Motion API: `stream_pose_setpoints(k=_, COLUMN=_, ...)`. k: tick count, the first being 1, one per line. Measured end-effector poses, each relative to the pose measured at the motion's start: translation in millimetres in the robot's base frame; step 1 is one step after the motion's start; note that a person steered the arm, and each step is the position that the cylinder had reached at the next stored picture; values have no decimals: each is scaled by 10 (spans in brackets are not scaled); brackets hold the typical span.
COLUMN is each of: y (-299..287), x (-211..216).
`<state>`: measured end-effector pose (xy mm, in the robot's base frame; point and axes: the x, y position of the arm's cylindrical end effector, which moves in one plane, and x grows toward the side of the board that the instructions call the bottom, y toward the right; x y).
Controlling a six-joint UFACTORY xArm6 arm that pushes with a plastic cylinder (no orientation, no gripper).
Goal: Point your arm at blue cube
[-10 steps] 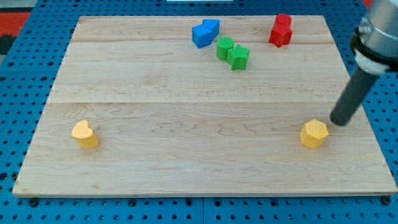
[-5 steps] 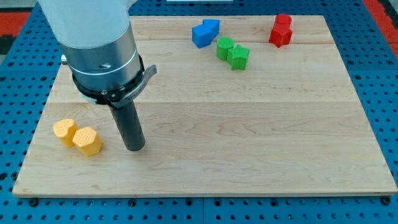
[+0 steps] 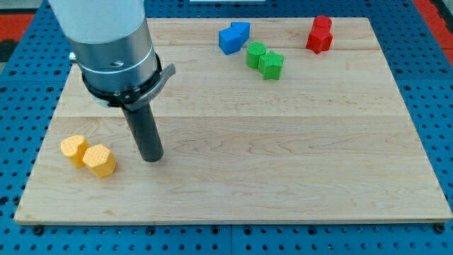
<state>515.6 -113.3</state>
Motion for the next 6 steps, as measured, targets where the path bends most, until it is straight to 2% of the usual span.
stream_pose_setpoints(k=2, y=831, x=-1296)
stream_pose_setpoints(k=3, y=865, x=-1778)
stream_pose_setpoints(k=4, y=1145, x=-2202)
stream_pose_setpoints(k=5, y=1420, x=-2420)
stream_pose_setpoints(k=6, y=1792, x=-2313)
